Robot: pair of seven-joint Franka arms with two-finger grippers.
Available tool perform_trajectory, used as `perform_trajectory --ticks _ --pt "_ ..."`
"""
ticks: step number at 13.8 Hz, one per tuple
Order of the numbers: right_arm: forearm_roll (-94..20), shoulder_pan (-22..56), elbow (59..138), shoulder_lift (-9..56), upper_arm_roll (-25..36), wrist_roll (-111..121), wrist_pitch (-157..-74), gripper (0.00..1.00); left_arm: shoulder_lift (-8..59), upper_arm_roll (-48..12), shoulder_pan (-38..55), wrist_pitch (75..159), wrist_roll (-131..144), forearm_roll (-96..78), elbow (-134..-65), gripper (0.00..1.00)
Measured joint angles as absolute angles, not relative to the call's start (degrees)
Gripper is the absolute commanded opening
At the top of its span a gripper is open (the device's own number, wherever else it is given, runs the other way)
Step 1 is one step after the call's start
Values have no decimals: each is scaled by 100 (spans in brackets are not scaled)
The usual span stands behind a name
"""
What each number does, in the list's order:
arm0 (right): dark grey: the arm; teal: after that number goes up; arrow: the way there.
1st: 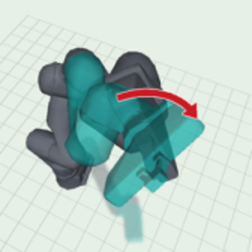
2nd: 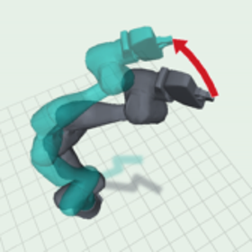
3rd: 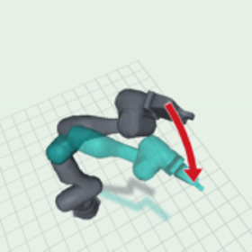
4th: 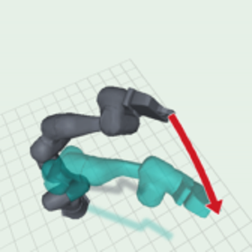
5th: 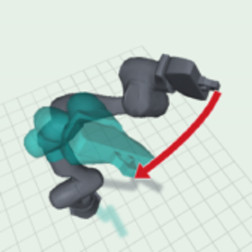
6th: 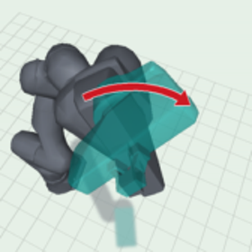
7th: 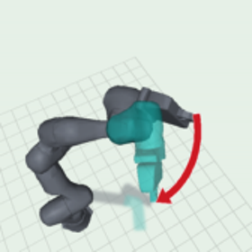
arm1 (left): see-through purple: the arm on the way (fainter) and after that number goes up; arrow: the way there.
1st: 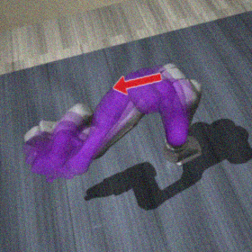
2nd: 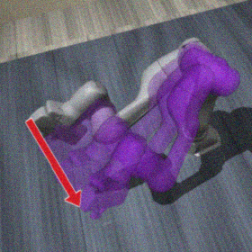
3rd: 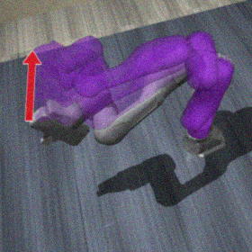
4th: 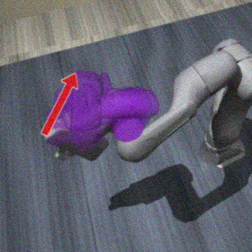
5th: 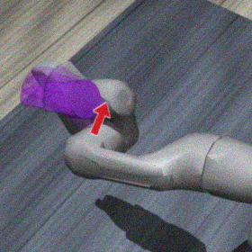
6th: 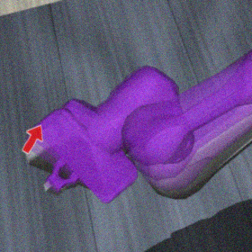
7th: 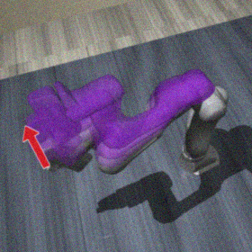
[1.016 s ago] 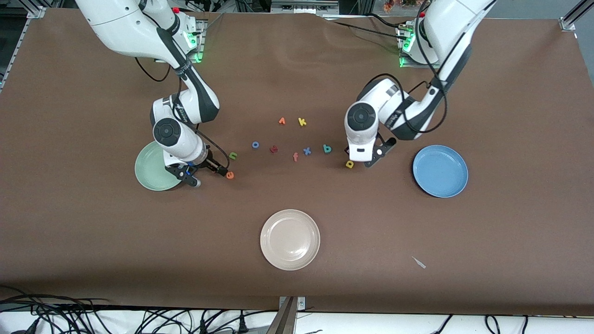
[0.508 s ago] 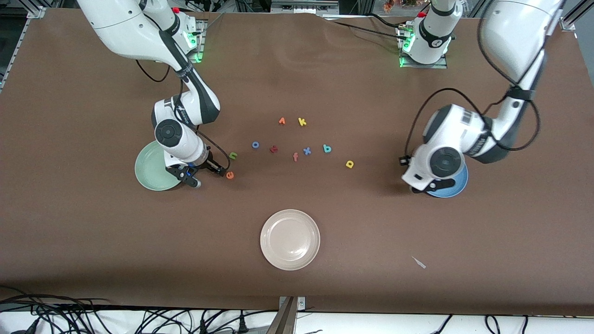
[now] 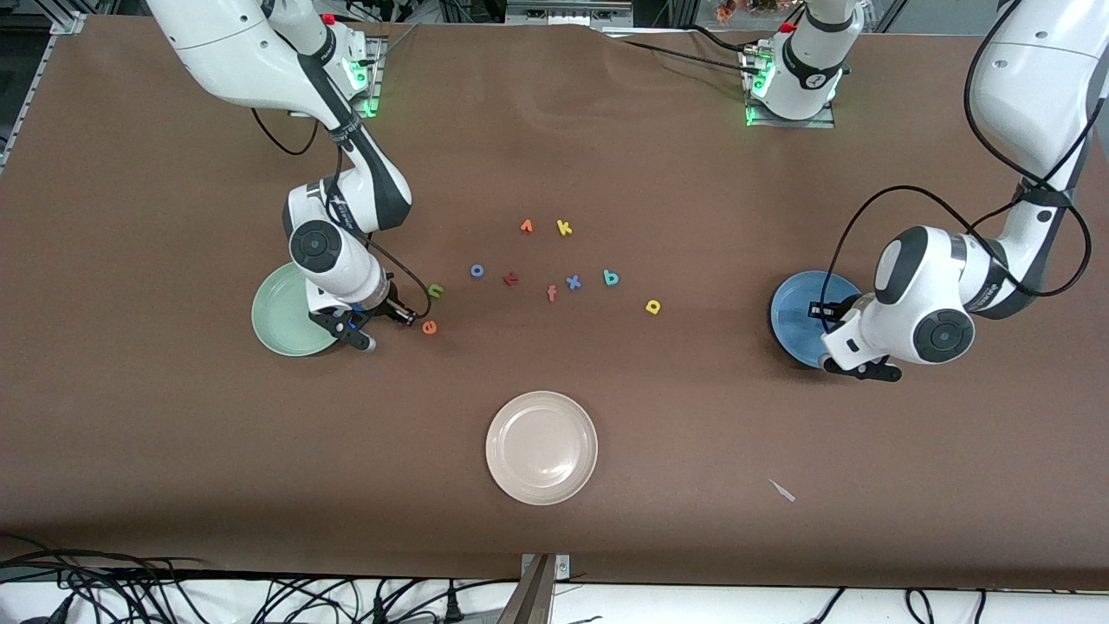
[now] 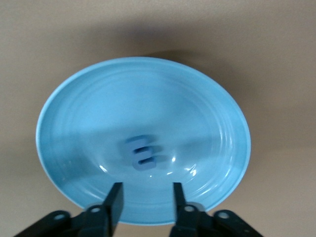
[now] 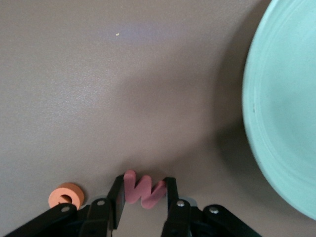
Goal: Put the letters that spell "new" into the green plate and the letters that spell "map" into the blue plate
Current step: 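Carry the blue E onto the blue plate with the left gripper, then release the E on the blue plate while the right gripper drops the w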
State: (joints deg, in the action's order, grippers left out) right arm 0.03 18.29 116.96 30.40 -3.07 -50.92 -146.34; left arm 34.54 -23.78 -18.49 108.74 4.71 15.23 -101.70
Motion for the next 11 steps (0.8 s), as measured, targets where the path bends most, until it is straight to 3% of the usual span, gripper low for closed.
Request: perform_trajectory --ticks 3,8,10,11 --pt "115 1833 11636 2970 -185 -4862 -14528 4 3408 -2582 -1775 10884 791 1219 -9945 100" --pt "116 1800 11481 2190 321 -3447 -13552 8 3401 -3453 -1664 11276 2693 1080 -9945 100" --pt "116 1593 11560 2020 476 -2748 -13427 23 3403 -3688 -1531 11754 3551 1080 -10142 100" --pt "116 1424 11653 1990 492 -2460 -13427 43 3406 -3728 -1397 12065 3993 1080 -10276 100"
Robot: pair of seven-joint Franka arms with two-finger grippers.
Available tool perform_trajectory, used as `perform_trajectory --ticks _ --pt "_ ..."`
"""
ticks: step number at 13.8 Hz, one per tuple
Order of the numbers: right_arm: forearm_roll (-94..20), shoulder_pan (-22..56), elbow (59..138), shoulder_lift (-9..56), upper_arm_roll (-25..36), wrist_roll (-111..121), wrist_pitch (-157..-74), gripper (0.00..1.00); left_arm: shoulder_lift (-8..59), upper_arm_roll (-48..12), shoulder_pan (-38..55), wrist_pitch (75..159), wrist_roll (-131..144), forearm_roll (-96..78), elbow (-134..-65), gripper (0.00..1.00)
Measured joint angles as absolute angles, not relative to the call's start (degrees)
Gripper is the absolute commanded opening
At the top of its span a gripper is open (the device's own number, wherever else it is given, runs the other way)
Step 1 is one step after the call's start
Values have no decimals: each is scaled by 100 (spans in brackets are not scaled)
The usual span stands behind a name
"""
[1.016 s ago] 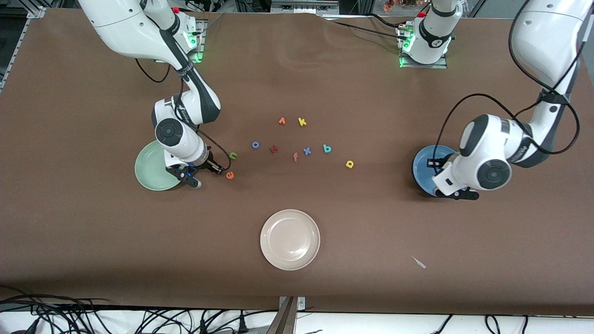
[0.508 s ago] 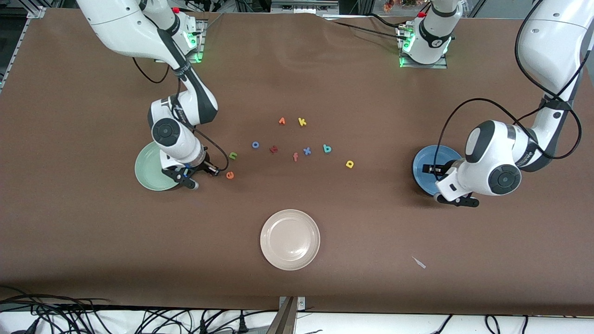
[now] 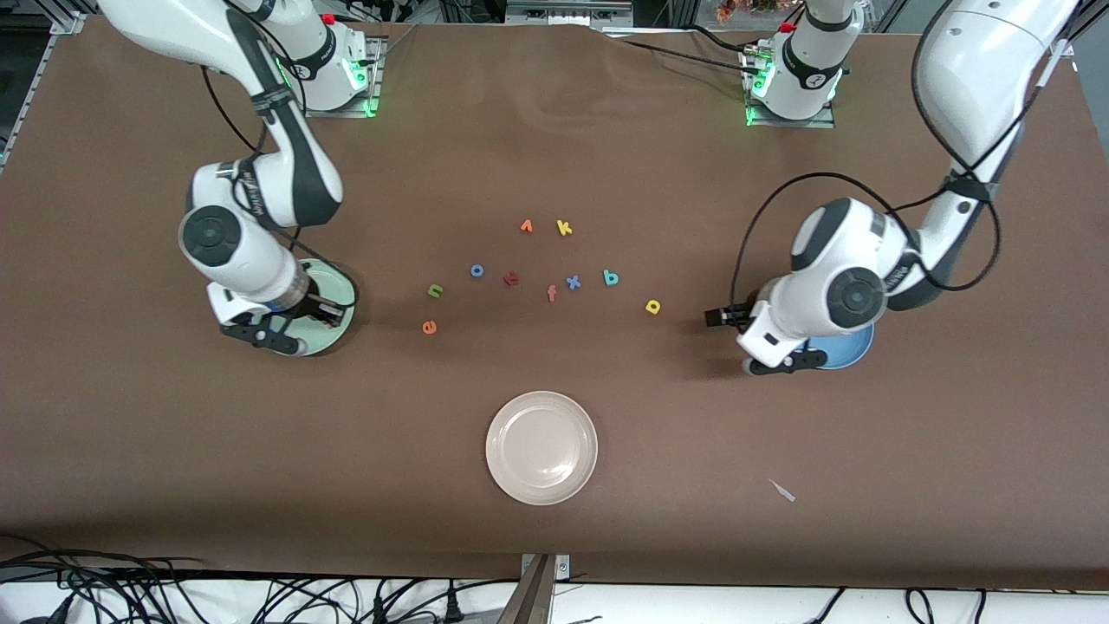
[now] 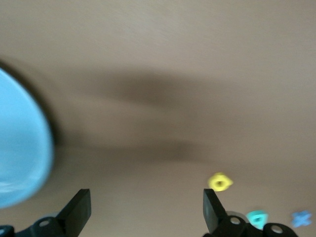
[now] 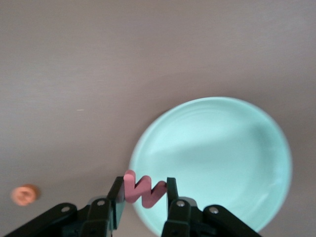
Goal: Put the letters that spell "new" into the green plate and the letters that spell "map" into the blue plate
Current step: 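Release the E on the blue plate while the right gripper drops the w, then grasp the yellow a with the left gripper while the right gripper grasps the e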
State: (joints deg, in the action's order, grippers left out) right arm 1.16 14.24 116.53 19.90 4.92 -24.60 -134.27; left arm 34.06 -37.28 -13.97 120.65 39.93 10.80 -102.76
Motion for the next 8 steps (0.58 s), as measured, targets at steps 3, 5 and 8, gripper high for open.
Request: perform_trajectory --ticks 3,5,8 --pt "113 1170 11907 1987 497 -2161 -13485 67 3448 -3729 -898 12963 5380 1440 -10668 100" --pt "105 1180 11949 1987 444 -2279 -13494 67 3587 -3710 -596 13253 6383 2076 -10785 100" --pt "102 1201 11961 1993 110 -2989 -13514 67 3996 -3668 -392 13542 7400 3000 -10795 99"
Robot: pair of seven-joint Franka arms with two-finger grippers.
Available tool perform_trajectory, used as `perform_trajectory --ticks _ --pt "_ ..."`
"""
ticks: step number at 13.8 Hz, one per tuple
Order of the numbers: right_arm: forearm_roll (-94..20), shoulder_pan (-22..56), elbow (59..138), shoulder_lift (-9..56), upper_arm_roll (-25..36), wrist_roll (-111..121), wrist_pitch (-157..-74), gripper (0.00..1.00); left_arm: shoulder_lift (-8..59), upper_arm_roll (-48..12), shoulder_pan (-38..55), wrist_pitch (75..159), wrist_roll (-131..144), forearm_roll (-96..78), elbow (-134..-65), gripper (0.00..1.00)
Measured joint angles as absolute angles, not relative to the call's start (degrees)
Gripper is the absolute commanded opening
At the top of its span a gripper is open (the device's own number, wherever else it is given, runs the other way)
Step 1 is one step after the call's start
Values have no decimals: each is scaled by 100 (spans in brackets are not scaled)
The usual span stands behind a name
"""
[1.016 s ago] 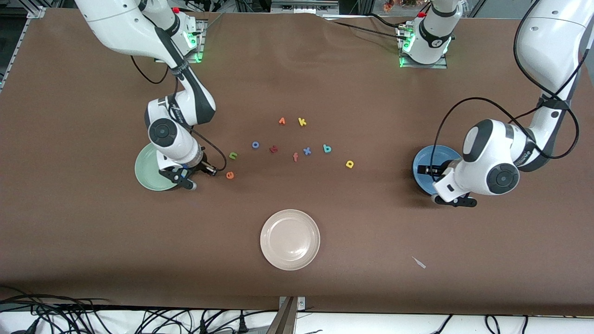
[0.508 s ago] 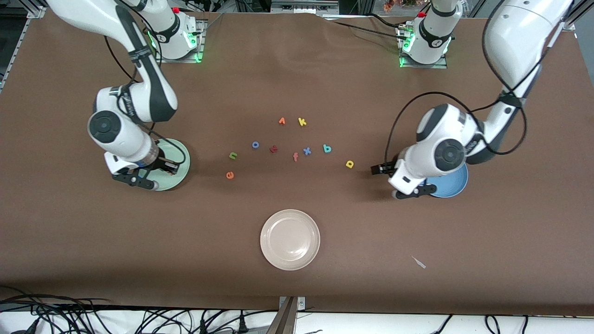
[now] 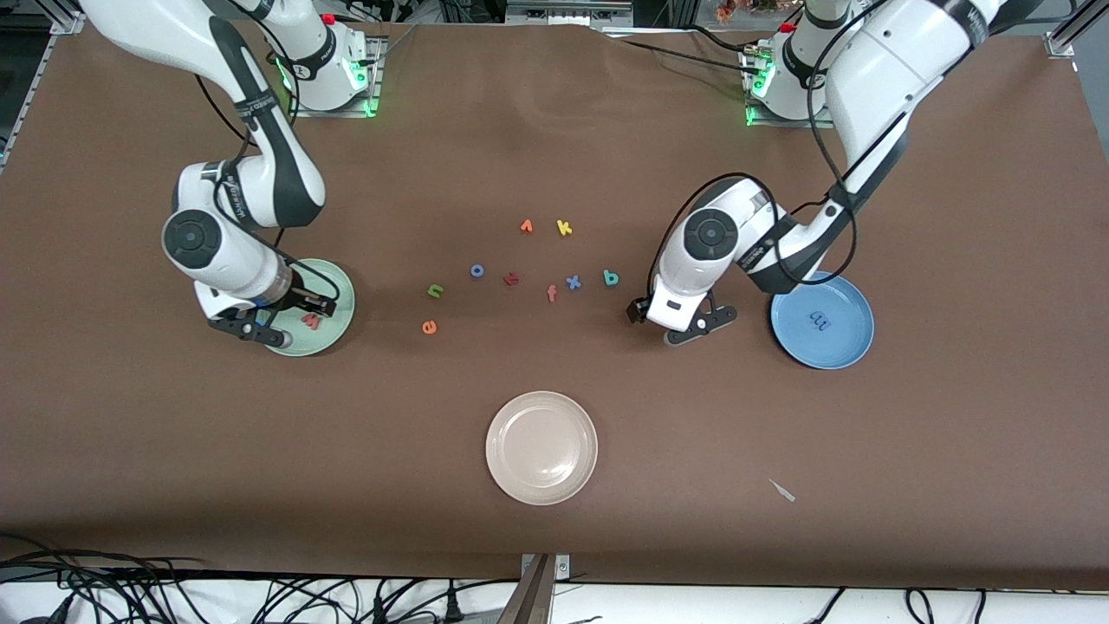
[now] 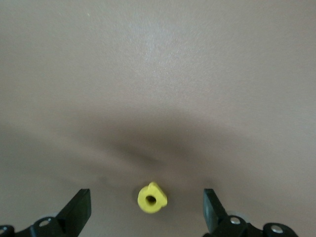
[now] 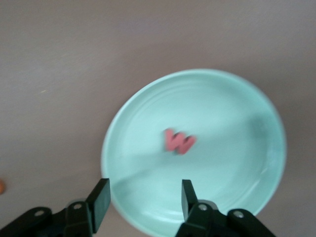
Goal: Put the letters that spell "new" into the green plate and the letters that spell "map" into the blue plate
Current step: 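Grasp the yellow a with the left gripper while the right gripper grasps the e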
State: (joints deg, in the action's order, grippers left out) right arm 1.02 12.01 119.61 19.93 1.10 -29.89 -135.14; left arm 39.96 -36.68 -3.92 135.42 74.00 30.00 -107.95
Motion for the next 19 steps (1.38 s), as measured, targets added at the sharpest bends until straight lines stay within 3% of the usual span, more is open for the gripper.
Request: perform_trajectory --ticks 4,9,13,17,19 --pt "103 1494 11980 2182 -375 -4339 -13979 75 4235 -3634 -390 13632 7472 3093 -10785 88" --pt "105 2336 11571 2864 -396 -5291 -14466 75 4241 -3640 -310 13632 7566 3093 -10780 68" --pt "107 2360 11424 3144 -295 -5300 -14695 74 4242 -3640 -223 13631 7715 3093 -10779 46" --pt "109 2364 11313 3176 -222 -5290 -14759 73 4242 -3643 -217 13631 7728 3093 -10761 36" --pt "109 2429 11311 3277 -173 -5290 -14919 69 4242 -3643 -217 13631 7727 3093 -10758 25"
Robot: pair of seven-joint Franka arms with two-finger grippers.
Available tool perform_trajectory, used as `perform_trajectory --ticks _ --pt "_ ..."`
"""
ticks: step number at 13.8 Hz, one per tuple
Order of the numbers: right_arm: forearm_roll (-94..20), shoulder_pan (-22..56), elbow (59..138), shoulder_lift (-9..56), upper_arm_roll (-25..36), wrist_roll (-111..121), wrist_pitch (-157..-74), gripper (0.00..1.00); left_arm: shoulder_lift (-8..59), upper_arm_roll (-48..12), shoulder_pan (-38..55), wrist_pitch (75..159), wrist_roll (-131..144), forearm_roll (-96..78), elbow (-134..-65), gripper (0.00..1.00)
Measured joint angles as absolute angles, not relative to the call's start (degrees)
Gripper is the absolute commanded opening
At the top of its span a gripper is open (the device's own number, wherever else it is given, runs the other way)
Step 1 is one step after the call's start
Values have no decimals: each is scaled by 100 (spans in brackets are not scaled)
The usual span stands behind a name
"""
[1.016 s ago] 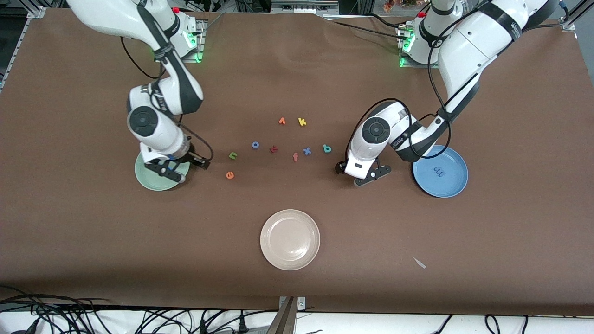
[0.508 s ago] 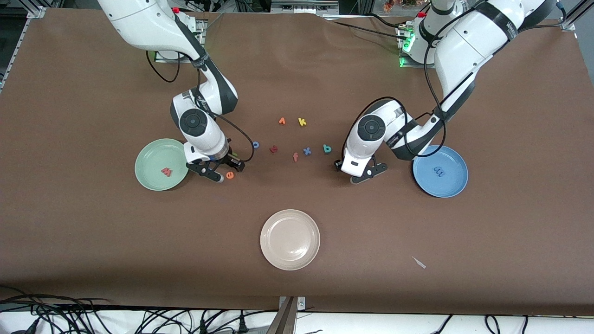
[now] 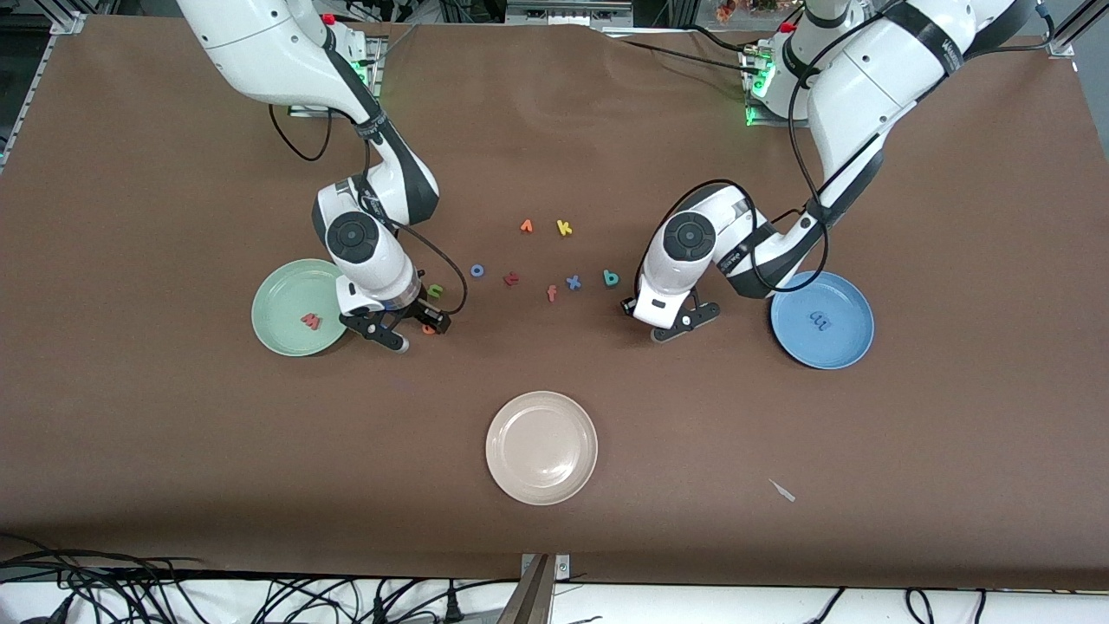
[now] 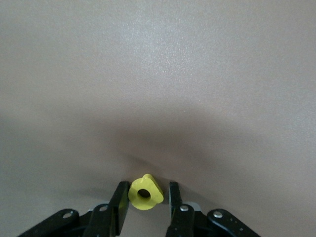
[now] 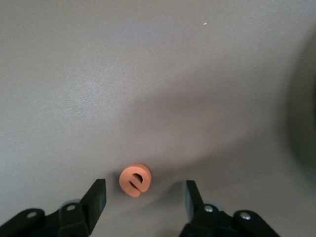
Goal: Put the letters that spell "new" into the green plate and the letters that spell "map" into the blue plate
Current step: 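Grasp the yellow a with the left gripper while the right gripper grasps the e, then place the a on the blue plate while the right gripper places the e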
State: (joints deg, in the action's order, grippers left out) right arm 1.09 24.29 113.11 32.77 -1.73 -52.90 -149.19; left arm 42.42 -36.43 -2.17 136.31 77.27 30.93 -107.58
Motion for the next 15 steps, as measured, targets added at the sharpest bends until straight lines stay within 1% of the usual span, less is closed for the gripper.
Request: perform_trajectory --ticks 2,3,5,6,7,8,10,13,15 --pt "110 2542 11281 3389 -82 -5290 -15016 59 4242 -3646 -216 13630 7726 3093 -10753 15" --pt "112 2593 11261 3403 -40 -5290 -15017 50 4242 -3646 -216 13630 7726 3093 -10753 12" --pt "113 2639 11235 3402 -8 -5287 -15015 29 4240 -3648 -217 13501 7692 3093 -10722 9" --pt "113 2646 11218 3399 -4 -5286 -15019 19 4239 -3646 -222 13253 7614 3093 -10650 8" --pt "112 2650 11199 3398 -2 -5286 -15017 13 4240 -3644 -236 12955 7479 3093 -10558 8" --pt "112 2657 11184 3371 1 -5285 -15010 10 4239 -3643 -265 12670 7308 3093 -10451 8" --pt "113 2661 11183 3392 16 -5244 -15014 9 4218 -3644 -411 12210 6792 3062 -10268 8" --pt "113 2665 11152 3369 136 -4858 -14993 9 4075 -3653 -917 11358 5294 2807 -10040 8" --pt "116 2648 11104 3165 279 -4449 -14575 9 3951 -3658 -1328 10716 4150 2703 -9835 8"
